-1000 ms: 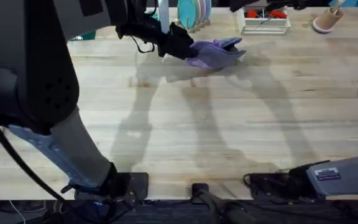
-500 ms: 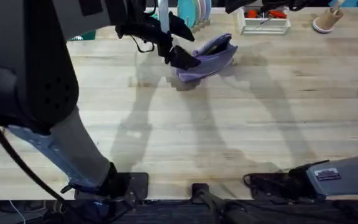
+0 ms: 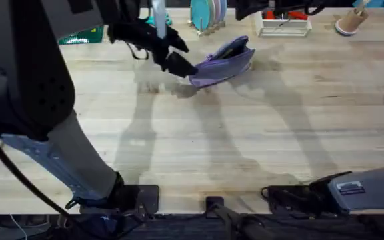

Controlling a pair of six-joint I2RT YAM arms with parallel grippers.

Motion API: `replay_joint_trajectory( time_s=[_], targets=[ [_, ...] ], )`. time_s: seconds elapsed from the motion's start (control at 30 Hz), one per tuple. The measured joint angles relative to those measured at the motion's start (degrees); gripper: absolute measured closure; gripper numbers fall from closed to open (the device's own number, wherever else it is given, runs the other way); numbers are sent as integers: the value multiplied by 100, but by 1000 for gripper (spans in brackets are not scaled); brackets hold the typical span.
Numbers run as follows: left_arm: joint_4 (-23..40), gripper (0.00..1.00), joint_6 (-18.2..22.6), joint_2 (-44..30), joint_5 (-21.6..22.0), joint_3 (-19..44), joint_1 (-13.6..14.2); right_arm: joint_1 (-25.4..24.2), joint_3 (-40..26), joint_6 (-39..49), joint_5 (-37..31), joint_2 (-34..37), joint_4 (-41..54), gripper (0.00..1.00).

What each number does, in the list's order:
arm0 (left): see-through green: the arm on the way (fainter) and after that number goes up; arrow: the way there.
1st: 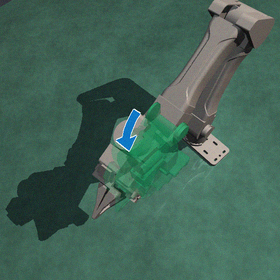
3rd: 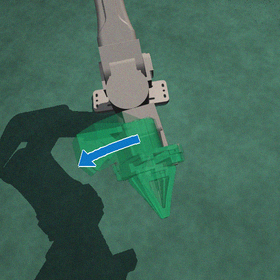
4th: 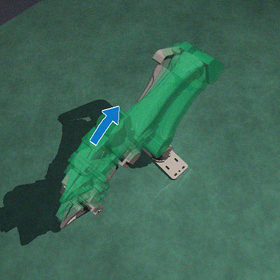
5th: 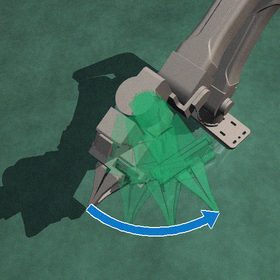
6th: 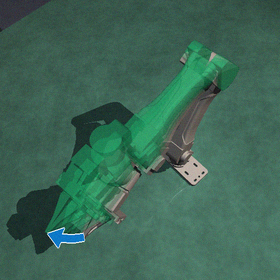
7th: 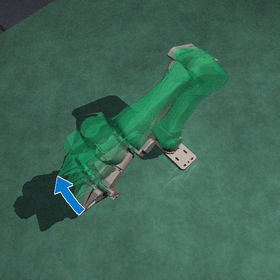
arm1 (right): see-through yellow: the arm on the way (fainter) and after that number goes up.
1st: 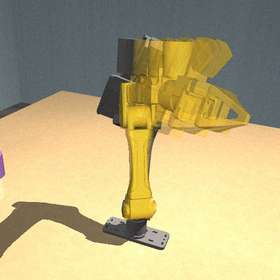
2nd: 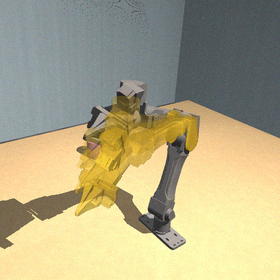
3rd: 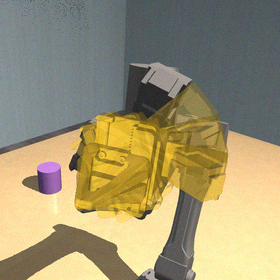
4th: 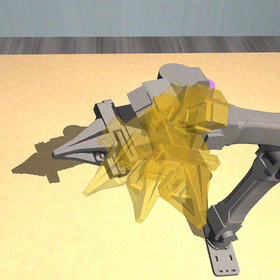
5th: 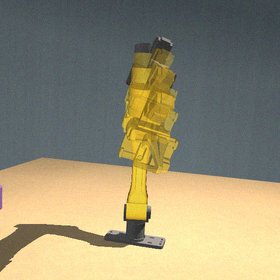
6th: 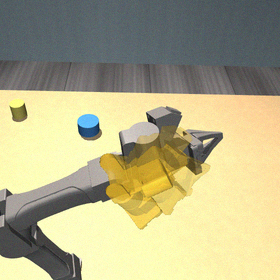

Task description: Unzip the bag, pick up the pens from the table one at a time and place them inside, then zip the bag closed.

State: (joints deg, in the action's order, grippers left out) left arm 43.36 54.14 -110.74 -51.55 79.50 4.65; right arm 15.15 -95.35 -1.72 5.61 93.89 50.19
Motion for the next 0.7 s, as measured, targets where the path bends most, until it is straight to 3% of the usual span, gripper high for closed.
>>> replay_joint_trajectory(
  time_s=[0.3,0.7],
  targets=[
    [513,6,950,0,-238,15,-595,829,0,92,7,0,2,5],
    [686,5,1808,0,-419,15,-1133,1250,0,-162,332,0,-22,5]
  ],
)
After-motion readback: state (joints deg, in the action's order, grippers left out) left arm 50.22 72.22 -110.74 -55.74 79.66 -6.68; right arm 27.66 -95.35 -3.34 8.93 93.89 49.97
